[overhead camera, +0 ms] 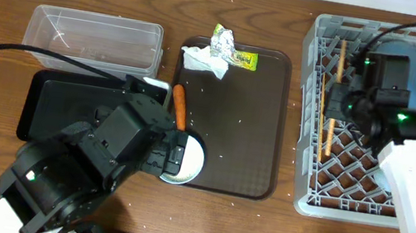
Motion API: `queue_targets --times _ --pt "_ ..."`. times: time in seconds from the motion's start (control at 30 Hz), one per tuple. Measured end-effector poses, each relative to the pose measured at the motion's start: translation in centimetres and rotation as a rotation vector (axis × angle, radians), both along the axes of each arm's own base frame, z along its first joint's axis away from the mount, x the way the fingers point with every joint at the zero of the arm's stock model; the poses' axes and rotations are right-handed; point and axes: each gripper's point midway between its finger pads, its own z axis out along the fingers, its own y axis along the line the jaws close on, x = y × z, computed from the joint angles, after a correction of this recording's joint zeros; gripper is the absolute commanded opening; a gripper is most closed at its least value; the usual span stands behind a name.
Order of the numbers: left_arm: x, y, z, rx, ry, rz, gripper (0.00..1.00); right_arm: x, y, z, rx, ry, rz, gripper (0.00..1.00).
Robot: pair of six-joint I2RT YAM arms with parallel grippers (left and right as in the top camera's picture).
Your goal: Sort waste into correct bins and load items into the dishwasher rack
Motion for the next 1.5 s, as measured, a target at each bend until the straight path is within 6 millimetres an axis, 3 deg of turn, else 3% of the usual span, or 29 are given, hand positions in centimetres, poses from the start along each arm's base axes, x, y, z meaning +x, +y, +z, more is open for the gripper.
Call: queue_targets --times 0.13,0.17,0.2,0.23,0.37,0.53,0.77,0.87,0.93,1.07,1.23,1.5 --pt "0.4 -0.4 -0.6 0.023 0.021 -0.003 0.98 -0.1 -1.0 -3.4 -0.034 0.098 0.001 0.06" --pt "0.6 -0.5 -0.9 0.032 0.03 -0.002 0.98 0.0 -0.9 -4.3 -0.037 0.118 0.005 0.17" --pt "0.7 -0.5 -1.2 0.043 0.037 -0.002 0.98 0.1 -0.8 -5.0 -0.039 0.133 0.008 0.38" --pt "1.0 -0.5 -1.4 0.06 0.04 0.003 0.98 0.1 -0.8 -5.6 -0.042 0.148 0.011 0.46" --pt "1.6 -0.1 -2.3 0.126 0.056 0.024 0.98 0.0 -0.7 -6.6 -0.052 0.174 0.027 0.55" --pt "2.2 0.5 -4.2 0.197 0.102 0.046 0.98 -0.6 0.0 -4.3 -0.007 0.126 0.053 0.59" --pt "2.2 -1.9 -10.5 0.216 0.267 -0.012 0.99 -3.5 1.3 4.6 0.109 -0.093 0.076 0.72" --pt "1.8 -3.5 -13.6 0.201 0.328 -0.055 0.94 -4.9 1.3 6.8 0.144 -0.146 0.053 0.73" --pt "1.2 -4.5 -15.8 0.204 0.37 -0.087 0.91 -5.6 1.2 7.4 0.16 -0.154 0.034 0.73" --pt "0.3 -5.9 -19.9 0.212 0.437 -0.122 0.66 -6.6 0.7 7.7 0.192 -0.141 -0.018 0.73" --pt "0.2 -7.6 -22.5 0.217 0.464 -0.143 0.41 -6.9 0.3 7.4 0.209 -0.118 -0.059 0.72" --pt "-0.5 -8.9 -26.3 0.297 0.525 -0.214 0.37 -7.0 0.3 7.3 0.217 -0.109 -0.072 0.72"
